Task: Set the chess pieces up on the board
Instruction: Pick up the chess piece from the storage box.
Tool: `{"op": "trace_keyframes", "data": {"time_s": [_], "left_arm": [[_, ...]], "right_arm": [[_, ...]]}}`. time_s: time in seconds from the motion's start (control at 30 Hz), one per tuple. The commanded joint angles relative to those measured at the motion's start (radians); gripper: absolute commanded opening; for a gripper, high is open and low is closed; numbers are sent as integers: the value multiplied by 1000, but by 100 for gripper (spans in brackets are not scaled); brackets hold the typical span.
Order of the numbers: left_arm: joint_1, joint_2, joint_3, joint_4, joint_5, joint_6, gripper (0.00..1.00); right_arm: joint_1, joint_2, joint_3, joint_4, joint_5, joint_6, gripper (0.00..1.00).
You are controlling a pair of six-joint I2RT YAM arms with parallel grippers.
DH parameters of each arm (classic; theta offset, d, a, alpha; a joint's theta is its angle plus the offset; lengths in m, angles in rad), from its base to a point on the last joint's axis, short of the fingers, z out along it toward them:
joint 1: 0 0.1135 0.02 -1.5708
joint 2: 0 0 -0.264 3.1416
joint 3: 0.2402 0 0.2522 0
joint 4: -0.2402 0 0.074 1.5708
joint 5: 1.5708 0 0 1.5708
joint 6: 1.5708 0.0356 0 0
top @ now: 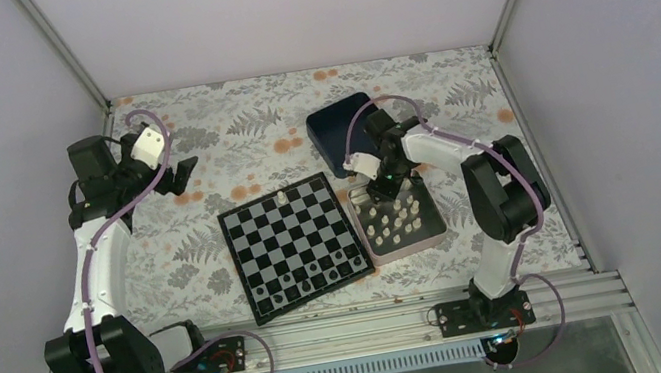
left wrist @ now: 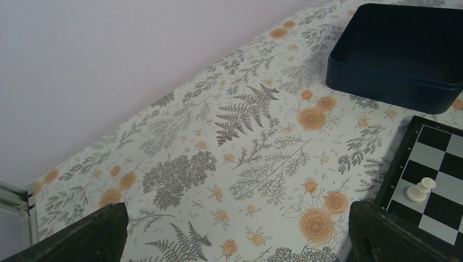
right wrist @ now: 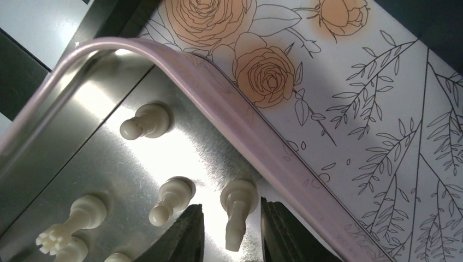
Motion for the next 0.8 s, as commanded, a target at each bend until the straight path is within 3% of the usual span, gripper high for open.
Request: {"op": "trace_keyframes", "data": {"time_s": [0.0,0.2,0.4,0.6,0.77], "left_arm": [[7,5,19,3,34,14,100],[7,4,21,-3,40,15,100],[7,-2,16,-1,42,15,100],[7,-14,20,-1,45,17,100],[7,-22,29,-3,25,18,100]], "right_arm": [[-9,4,-3,17,-28,-9,25],[-6,-21,7,-25,-16,-4,10],[26,-76,81,-112,18,10,6],[111,-62,290,-223,55,23,6],[209,42,532,-259,64,26,5]]}}
